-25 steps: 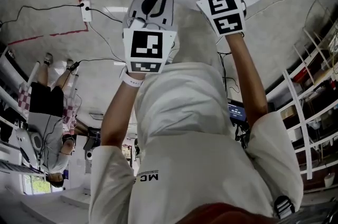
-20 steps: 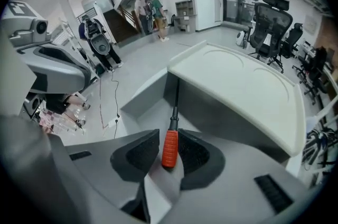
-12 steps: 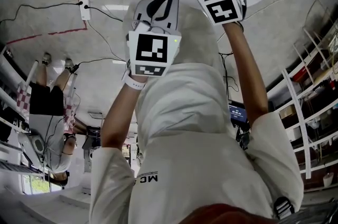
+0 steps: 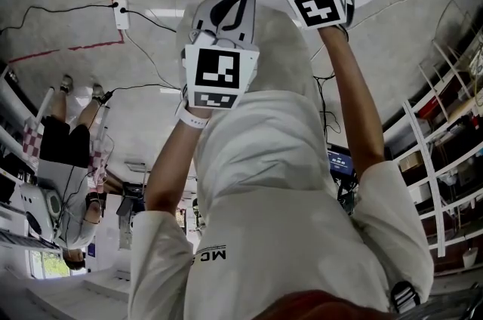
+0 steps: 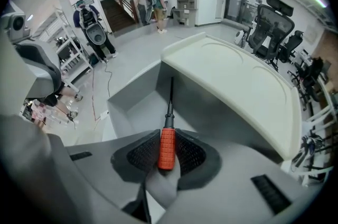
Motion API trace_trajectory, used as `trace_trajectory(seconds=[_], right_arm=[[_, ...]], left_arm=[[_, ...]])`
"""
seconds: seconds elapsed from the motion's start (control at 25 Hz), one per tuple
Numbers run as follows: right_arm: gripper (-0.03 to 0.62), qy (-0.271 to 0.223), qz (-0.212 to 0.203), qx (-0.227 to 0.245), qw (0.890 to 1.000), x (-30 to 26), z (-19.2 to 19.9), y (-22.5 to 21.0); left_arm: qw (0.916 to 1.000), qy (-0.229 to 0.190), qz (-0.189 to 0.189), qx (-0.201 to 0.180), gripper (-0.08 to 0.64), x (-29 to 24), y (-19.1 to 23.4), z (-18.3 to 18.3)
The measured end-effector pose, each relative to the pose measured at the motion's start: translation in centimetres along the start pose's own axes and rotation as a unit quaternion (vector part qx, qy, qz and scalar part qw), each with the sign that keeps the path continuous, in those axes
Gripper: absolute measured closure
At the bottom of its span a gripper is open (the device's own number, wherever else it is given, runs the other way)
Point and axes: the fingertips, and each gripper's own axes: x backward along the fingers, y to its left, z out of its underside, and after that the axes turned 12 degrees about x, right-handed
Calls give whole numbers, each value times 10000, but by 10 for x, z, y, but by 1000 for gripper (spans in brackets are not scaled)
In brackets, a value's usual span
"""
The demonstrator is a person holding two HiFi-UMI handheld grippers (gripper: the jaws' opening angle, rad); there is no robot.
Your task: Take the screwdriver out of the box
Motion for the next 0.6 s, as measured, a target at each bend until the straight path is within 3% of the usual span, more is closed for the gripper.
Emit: trace_trajectory(seconds=[0.6], right_arm=[[454,-354,226,172,9990,49,-3,11]], left_arm=[[9996,-108,32,-263,549,20,-17,-12]])
